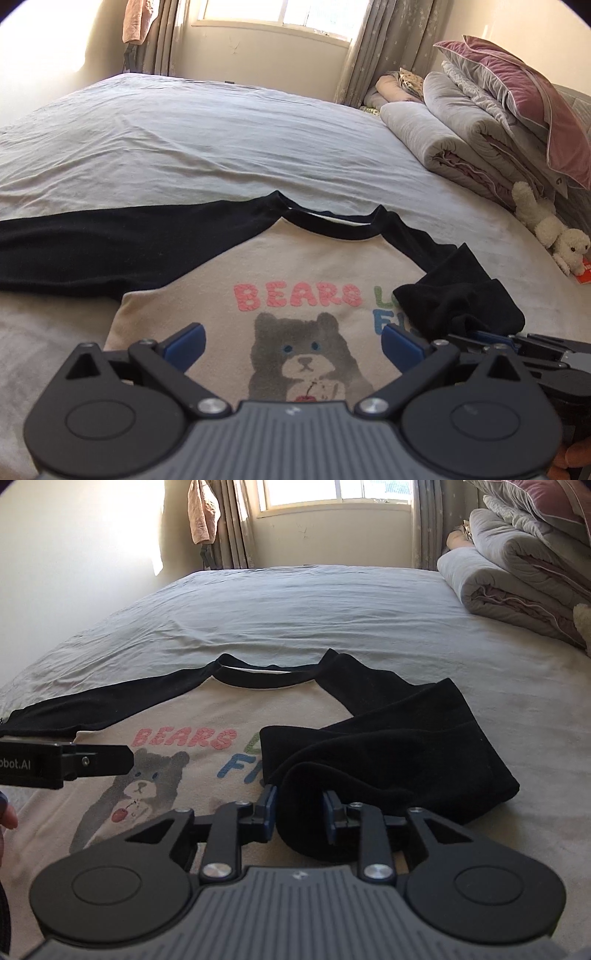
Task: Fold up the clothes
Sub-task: 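Lay the black sleeve across the shirt body and open the right gripper, then move the left gripper to the shirt side holding the folded black sleeve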
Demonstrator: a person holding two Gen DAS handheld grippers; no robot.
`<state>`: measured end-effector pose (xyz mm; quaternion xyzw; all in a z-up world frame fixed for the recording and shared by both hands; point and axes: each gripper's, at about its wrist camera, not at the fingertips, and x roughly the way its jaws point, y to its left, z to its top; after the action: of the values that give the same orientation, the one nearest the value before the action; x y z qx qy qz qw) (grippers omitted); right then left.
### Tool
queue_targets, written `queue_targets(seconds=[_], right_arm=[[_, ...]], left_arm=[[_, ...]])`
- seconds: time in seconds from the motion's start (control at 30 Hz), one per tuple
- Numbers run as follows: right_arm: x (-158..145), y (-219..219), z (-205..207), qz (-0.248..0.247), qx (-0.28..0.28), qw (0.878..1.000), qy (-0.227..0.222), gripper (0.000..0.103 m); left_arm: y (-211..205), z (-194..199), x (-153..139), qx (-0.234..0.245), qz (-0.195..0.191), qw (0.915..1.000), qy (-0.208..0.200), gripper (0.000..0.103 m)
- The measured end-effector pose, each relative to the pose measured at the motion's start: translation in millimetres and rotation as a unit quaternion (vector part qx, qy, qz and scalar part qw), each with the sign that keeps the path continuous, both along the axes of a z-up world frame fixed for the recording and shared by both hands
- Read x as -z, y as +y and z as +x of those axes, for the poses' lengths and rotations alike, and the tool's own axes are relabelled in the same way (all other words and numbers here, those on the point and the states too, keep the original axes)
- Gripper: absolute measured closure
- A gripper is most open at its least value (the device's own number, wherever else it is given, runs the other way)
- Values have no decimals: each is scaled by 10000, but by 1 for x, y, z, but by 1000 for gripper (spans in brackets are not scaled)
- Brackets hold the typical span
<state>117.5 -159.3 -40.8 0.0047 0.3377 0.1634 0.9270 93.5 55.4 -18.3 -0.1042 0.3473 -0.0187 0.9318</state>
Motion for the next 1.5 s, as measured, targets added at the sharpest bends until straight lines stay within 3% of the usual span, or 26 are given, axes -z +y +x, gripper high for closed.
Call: queue_targets(seconds=[0.37,0.5,0.7,1.17,1.27,1.5], right_arm=[[-12,-44,0,701,878,9933,260,39],[-10,-62,5,876,1489,9847,217,38],[1,-74,8,532,2115,9758,180,35],[9,-78,12,661,2242,9722,140,35],[10,-77,15,574,2348,9703,71,38],[8,-72,12,507,2493,9669,-190,69]], left_arm=[[-5,-1,-2,-8,162,9998,-148,3],[-9,-2,-3,-8,299,9995,-119,3],[-17,-2,-3,-57,332,9994,-9,3],[-21,-5,-7,133,214,9990,-364,4],[-19,-2,-6,74,223,9991,-361,4],[-15,3,-2,17,22,9994,-331,7]])
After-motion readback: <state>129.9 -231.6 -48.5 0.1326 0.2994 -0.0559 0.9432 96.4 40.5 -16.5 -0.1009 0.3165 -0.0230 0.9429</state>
